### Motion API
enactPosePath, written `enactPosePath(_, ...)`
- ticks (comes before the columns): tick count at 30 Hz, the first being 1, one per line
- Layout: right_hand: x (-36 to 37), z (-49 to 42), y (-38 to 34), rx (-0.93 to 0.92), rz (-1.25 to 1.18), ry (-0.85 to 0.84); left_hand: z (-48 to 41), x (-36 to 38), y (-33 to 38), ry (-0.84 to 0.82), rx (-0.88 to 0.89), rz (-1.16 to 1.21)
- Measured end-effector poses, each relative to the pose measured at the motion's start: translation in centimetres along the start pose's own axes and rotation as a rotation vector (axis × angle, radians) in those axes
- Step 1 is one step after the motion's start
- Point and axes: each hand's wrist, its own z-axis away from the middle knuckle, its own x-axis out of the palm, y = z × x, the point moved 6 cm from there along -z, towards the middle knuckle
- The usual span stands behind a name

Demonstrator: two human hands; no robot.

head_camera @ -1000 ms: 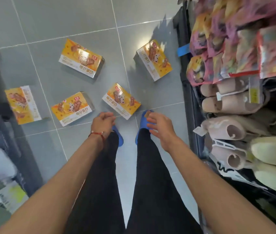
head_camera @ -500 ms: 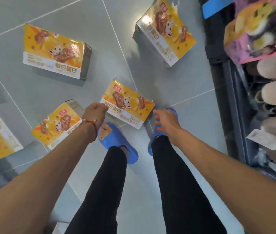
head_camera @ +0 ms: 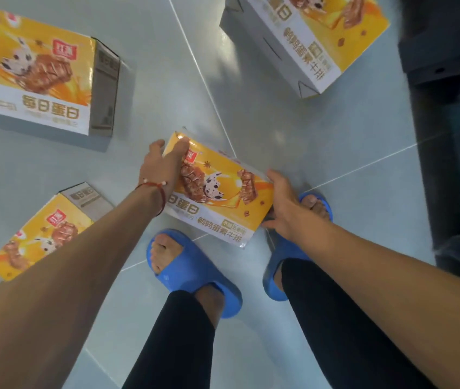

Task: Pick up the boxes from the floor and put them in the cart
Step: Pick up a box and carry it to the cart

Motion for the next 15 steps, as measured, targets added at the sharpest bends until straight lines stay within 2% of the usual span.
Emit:
enactPosePath(6,-0.4,0.1,0.2,-0.052,0.017,-0.003,1.4,-0.2,-0.1,0.046,-0.035,0.010)
enactPosePath(15,-3.2,9.4,-2.1,-0.279,0.107,0.107,12.3,-4.0,0.5,0.085,-0.072,0.268)
